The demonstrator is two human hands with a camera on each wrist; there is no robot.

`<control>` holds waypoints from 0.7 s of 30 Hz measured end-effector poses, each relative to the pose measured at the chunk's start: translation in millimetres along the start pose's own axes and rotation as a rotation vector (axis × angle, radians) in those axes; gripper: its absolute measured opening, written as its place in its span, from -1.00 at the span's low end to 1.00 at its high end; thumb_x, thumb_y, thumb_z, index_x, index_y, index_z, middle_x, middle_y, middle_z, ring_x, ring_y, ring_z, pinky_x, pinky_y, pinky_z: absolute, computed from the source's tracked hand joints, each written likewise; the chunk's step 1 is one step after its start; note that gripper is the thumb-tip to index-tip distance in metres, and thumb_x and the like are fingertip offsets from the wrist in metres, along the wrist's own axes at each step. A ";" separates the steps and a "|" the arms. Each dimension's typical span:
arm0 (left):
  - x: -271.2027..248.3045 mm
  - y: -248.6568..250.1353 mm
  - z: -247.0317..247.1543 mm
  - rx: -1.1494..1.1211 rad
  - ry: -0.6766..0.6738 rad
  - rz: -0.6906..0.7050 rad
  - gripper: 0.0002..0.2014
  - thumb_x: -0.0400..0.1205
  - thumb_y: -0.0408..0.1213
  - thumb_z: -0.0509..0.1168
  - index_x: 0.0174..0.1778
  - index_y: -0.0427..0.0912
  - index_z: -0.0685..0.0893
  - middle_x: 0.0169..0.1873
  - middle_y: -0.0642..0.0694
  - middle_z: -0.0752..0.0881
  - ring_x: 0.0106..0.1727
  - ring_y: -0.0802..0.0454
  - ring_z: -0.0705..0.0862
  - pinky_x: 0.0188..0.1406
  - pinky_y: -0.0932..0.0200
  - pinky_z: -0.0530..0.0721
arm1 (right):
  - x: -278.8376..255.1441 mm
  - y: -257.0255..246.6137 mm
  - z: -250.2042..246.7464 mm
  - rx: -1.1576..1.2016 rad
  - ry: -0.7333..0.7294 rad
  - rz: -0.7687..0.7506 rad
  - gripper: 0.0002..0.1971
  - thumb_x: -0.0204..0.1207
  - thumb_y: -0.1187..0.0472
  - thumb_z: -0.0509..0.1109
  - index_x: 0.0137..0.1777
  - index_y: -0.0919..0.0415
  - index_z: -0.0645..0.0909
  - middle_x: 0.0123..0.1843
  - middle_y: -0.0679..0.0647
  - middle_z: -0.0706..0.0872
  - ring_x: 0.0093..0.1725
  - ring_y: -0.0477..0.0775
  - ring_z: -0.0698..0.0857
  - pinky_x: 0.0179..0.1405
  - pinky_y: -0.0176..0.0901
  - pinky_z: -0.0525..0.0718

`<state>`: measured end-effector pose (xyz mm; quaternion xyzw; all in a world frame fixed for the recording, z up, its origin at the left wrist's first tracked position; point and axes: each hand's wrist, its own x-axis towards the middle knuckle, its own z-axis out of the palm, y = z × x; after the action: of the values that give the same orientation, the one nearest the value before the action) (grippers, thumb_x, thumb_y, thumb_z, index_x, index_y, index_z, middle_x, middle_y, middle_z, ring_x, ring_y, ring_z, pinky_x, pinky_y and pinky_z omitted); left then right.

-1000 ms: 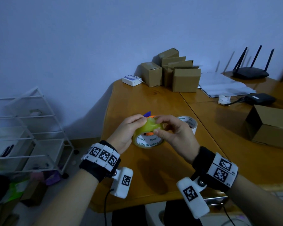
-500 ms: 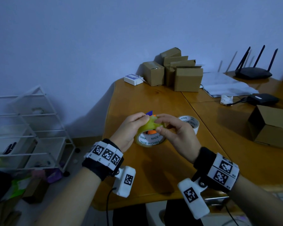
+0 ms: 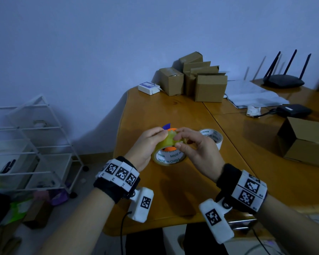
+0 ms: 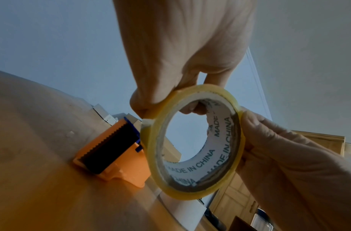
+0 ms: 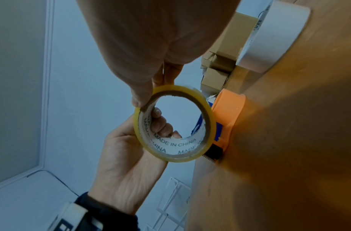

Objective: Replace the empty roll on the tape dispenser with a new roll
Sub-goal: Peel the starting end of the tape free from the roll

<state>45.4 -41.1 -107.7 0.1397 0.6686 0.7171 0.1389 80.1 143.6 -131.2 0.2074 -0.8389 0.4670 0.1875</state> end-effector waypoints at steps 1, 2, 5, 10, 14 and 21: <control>-0.3 -0.3 0.5 -0.009 -0.004 -0.002 -0.79 0.76 -0.27 0.19 -0.09 -0.23 0.69 -0.24 -0.17 0.74 -0.21 -0.05 0.72 -0.15 0.10 0.65 | -0.1 0.4 -0.2 -0.008 -0.001 -0.003 -0.88 0.58 0.08 0.44 0.09 -0.06 0.70 0.32 -0.07 0.69 0.25 0.00 0.65 0.13 -0.19 0.58; -0.6 -0.6 0.8 -0.015 -0.007 -0.001 -0.79 0.76 -0.27 0.19 -0.09 -0.22 0.70 -0.24 -0.16 0.74 -0.21 -0.05 0.72 -0.16 0.11 0.66 | -0.1 0.8 -0.5 -0.014 -0.005 -0.007 -0.87 0.58 0.06 0.43 0.09 -0.06 0.70 0.31 -0.06 0.69 0.24 0.00 0.65 0.12 -0.19 0.58; -1.1 -0.9 1.5 -0.009 -0.013 0.000 -0.78 0.76 -0.28 0.19 -0.12 -0.22 0.69 -0.27 -0.15 0.74 -0.25 -0.03 0.72 -0.21 0.14 0.66 | -0.5 0.8 -0.9 -0.032 -0.014 -0.023 -0.90 0.58 0.05 0.43 0.06 -0.08 0.69 0.28 -0.08 0.69 0.20 -0.01 0.65 0.08 -0.18 0.56; 0.0 -0.3 -0.8 0.061 -0.006 0.028 -0.78 0.74 -0.28 0.21 -0.19 -0.21 0.66 -0.29 -0.17 0.69 -0.26 -0.05 0.66 -0.23 0.10 0.57 | -2.3 -0.9 0.9 -0.002 -0.035 -0.045 -0.89 0.56 -0.06 0.36 -0.06 -0.10 0.67 0.22 -0.17 0.67 0.19 0.00 0.63 0.09 -0.08 0.60; -0.1 3.0 -0.3 -0.033 -0.011 0.020 -0.79 0.76 -0.27 0.20 -0.09 -0.25 0.68 -0.22 -0.18 0.74 -0.17 -0.06 0.71 -0.10 0.09 0.64 | 0.3 -3.7 0.8 0.062 0.015 -0.007 -0.93 0.58 0.02 0.42 0.02 -0.17 0.63 0.30 -0.18 0.67 0.19 -0.13 0.60 0.05 -0.17 0.52; 4.2 2.4 0.7 -0.195 0.022 -0.059 -0.52 0.79 -0.08 0.11 0.43 -0.42 0.53 0.16 -0.33 0.74 0.03 -0.06 0.78 -0.07 0.15 0.74 | 2.3 -1.9 1.3 0.014 0.028 -0.013 -0.82 0.65 0.13 0.36 0.20 -0.07 0.68 0.32 -0.31 0.60 0.36 -0.12 0.60 0.24 -0.17 0.58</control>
<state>41.7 -39.1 -105.2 0.0978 0.6010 0.7757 0.1656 79.0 141.2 -129.3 0.2075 -0.8316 0.4745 0.2007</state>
